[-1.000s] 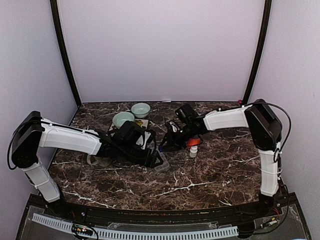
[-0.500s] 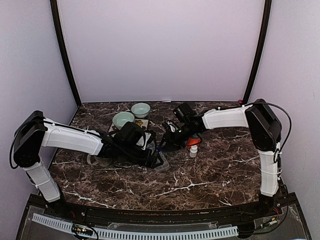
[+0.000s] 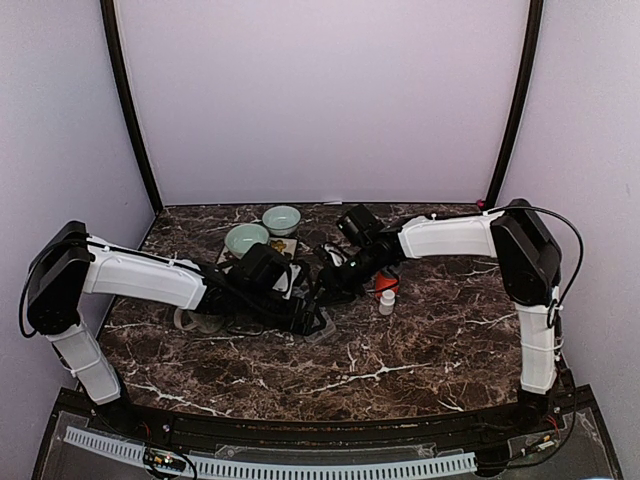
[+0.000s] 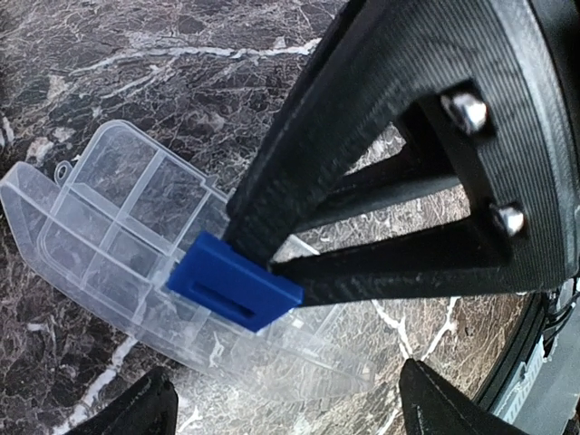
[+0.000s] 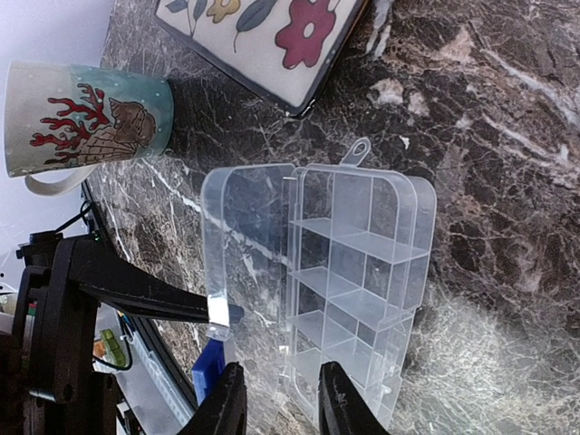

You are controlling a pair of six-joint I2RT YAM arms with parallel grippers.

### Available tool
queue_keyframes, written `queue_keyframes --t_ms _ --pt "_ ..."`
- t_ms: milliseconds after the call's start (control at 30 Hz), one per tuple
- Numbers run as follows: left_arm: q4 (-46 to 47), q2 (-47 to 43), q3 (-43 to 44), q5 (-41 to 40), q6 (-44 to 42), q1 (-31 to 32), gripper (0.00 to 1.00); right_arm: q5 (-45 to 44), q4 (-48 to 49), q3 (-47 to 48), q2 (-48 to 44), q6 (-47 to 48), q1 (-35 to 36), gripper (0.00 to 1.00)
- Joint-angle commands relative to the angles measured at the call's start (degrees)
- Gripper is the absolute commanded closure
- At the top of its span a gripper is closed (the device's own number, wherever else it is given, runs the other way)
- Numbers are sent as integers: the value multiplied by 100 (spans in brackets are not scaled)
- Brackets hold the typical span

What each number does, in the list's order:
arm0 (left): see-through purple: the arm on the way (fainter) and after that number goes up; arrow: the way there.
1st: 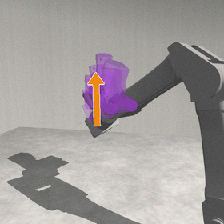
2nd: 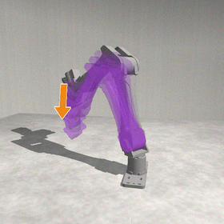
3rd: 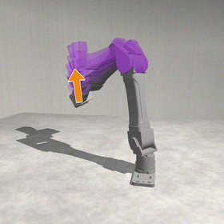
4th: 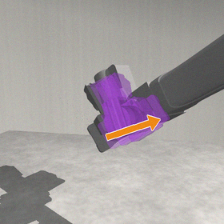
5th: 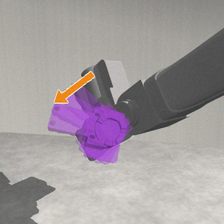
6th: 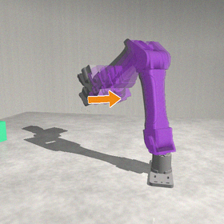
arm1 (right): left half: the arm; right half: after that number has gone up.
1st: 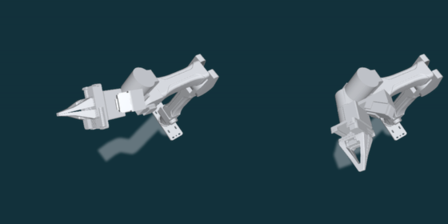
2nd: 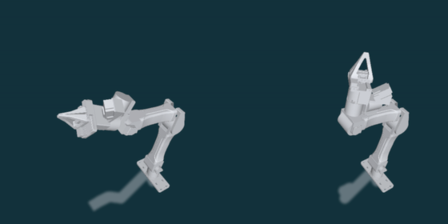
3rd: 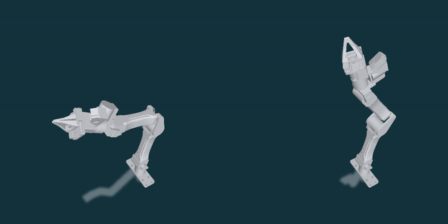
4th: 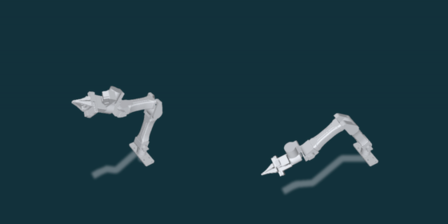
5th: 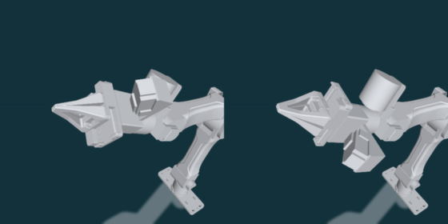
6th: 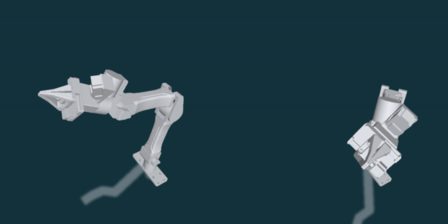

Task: Sort the pills into containers
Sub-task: Open the pill container at the center of the board.

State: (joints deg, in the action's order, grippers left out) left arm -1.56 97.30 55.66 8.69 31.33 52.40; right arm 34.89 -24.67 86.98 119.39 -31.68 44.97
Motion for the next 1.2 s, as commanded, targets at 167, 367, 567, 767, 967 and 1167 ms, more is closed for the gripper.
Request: queue_keyframes --t_ms 167,367,567,767,967,1167 --pt "-346 -14 242 -207 57 24 11 120 -138 176 25 183 141 72" --pt "-535 128 431 -192 13 16 9 172 -233 271 95 252 186 72" --pt "-605 171 461 -182 22 16 9 207 -290 276 80 311 233 72" --pt "-743 194 499 -238 6 16 9 263 -301 269 100 349 287 73" --pt "-878 160 518 -342 -13 7 13 314 -276 200 102 373 304 73" --pt "-990 119 486 -450 -9 7 16 350 -199 114 127 369 307 73"
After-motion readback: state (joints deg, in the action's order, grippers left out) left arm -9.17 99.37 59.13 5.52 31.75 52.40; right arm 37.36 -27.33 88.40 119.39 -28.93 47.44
